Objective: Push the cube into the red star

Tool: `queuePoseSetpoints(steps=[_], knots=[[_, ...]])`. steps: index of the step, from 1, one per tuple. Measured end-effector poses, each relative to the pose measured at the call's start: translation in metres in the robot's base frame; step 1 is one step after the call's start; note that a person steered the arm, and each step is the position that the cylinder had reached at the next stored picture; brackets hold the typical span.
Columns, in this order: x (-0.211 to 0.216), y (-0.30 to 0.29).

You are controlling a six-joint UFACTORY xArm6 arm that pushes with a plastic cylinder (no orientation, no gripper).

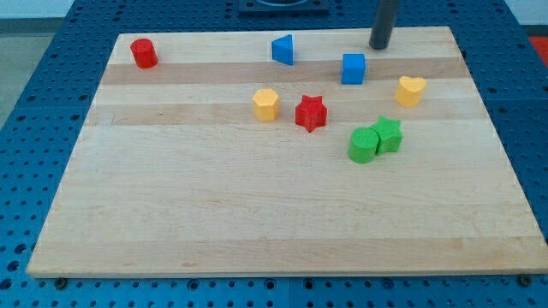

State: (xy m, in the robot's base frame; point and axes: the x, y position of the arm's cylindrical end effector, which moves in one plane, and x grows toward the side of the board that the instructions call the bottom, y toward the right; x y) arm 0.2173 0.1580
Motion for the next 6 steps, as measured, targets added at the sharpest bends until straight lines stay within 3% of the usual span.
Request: queuePoseSetpoints(steps=[3,4,6], knots=[[0.036,-0.019],[0.084,-0.028],[0.202,-0.116]])
